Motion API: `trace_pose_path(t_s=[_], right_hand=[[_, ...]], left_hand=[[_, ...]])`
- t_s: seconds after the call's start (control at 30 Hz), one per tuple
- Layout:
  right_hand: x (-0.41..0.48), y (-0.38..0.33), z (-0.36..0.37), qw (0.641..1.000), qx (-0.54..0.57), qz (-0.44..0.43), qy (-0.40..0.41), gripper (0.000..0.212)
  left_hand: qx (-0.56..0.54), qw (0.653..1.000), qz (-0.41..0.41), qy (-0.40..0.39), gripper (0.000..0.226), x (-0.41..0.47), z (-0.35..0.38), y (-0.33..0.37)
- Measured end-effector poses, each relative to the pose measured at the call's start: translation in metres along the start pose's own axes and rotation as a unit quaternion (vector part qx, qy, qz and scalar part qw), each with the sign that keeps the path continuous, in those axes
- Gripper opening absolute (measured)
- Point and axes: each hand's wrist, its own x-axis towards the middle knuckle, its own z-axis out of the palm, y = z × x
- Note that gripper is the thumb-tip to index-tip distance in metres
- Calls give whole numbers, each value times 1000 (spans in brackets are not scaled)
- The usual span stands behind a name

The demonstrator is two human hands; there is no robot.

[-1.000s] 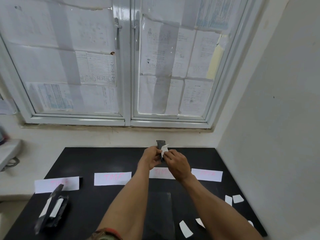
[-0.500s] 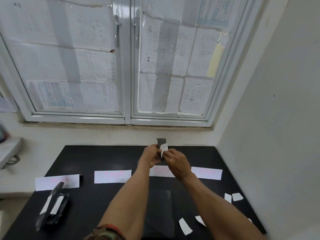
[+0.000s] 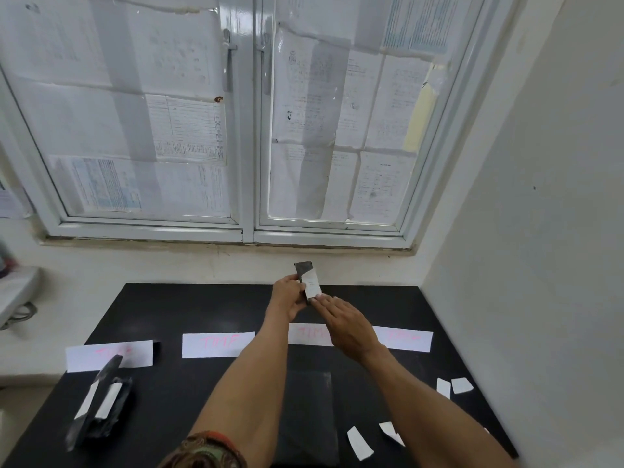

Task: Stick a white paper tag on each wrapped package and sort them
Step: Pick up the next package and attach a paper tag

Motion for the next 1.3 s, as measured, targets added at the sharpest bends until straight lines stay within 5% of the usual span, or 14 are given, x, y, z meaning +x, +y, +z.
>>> trace_pose_path(t_s=[0.33, 0.53, 0.77, 1.1, 1.3], right_hand=[[15, 5, -9, 969, 150, 195, -23, 43], [13, 8, -9, 966, 151, 195, -81, 47], [12, 4, -11, 968, 147, 177, -98, 51], [15, -9, -12, 965, 173, 180, -80, 58], [27, -22, -2, 970, 160, 180, -42, 45]], left_hand=[[72, 991, -54, -97, 53, -11, -5, 0], [101, 984, -71, -129, 56, -15, -9, -4], [51, 992, -83, -78, 30, -18, -6, -4], [21, 997, -66, -16, 40, -12, -10, -10], [15, 998, -69, -1, 36, -22, -29, -3]])
